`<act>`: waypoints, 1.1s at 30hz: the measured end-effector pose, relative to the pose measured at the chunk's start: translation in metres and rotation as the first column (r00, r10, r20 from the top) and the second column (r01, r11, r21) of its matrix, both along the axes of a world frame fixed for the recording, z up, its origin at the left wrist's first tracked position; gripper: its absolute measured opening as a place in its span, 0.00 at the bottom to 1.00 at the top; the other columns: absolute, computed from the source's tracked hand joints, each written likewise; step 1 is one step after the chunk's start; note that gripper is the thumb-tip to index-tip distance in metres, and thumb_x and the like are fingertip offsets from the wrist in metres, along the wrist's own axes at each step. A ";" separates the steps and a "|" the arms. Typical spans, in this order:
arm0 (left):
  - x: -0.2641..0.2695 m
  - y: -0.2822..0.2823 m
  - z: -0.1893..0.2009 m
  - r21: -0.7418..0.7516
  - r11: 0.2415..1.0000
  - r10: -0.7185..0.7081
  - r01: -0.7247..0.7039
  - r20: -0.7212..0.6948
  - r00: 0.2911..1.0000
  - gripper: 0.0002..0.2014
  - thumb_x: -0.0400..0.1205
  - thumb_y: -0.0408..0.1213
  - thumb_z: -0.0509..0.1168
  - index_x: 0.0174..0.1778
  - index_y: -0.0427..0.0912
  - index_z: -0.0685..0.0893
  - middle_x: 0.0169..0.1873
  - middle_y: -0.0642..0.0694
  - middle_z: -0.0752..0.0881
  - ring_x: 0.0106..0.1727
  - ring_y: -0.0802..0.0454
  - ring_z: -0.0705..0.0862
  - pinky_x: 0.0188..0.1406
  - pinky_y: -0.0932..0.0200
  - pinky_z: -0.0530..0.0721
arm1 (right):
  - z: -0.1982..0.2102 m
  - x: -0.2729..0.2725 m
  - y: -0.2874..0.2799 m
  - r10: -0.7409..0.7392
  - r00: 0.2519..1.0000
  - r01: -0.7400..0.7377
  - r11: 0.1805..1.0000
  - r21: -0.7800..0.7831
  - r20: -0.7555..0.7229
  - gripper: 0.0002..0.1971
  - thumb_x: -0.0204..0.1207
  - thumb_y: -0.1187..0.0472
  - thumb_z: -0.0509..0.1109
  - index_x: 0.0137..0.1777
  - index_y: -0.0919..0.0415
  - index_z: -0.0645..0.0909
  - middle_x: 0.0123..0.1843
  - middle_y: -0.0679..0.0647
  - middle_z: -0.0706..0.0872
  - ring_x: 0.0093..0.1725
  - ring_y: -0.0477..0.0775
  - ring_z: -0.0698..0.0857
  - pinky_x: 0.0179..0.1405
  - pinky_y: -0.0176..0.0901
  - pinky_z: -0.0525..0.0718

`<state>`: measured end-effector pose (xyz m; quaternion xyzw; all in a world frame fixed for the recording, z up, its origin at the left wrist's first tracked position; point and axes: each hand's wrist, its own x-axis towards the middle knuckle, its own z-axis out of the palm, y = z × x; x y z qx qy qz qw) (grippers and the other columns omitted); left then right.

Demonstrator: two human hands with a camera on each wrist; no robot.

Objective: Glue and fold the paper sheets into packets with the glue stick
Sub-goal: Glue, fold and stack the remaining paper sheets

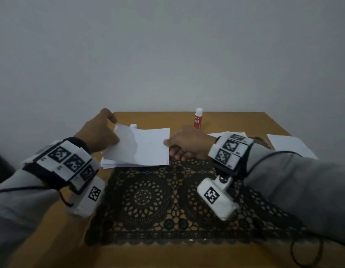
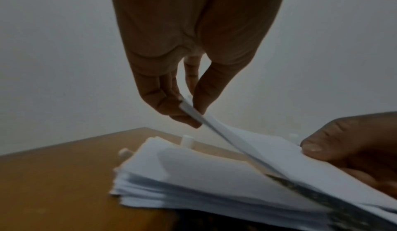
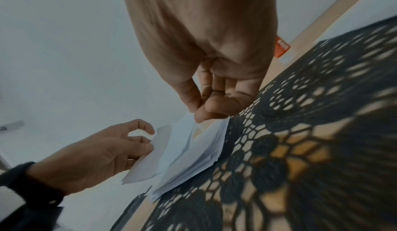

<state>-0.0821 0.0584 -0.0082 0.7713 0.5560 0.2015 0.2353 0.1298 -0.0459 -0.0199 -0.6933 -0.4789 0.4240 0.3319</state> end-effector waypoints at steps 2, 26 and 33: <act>-0.004 0.012 -0.004 0.039 0.999 0.002 0.001 -0.081 0.997 0.09 0.75 0.29 0.70 0.42 0.48 0.79 0.45 0.44 0.81 0.45 0.43 0.80 0.44 0.53 0.79 | -0.004 -0.007 0.019 -0.006 0.999 0.007 1.000 -0.029 0.039 0.09 0.82 0.63 0.69 0.51 0.72 0.81 0.31 0.58 0.84 0.22 0.50 0.78 0.16 0.36 0.77; -0.013 -0.001 -0.024 -0.128 0.972 -0.234 0.195 -0.540 0.808 0.26 0.73 0.40 0.75 0.64 0.54 0.74 0.58 0.49 0.75 0.58 0.49 0.75 0.54 0.58 0.74 | -0.023 -0.026 0.012 0.253 0.538 -0.433 0.901 0.006 0.804 0.17 0.76 0.56 0.75 0.58 0.62 0.76 0.56 0.57 0.82 0.55 0.57 0.81 0.44 0.45 0.79; -0.008 -0.012 -0.018 -0.093 0.979 -0.202 0.181 -0.570 0.797 0.22 0.74 0.38 0.74 0.59 0.54 0.74 0.63 0.46 0.77 0.56 0.51 0.75 0.54 0.61 0.75 | -0.017 -0.022 0.007 0.301 0.453 -0.521 0.853 -0.025 0.839 0.10 0.77 0.59 0.74 0.48 0.62 0.77 0.52 0.58 0.84 0.52 0.58 0.82 0.40 0.45 0.79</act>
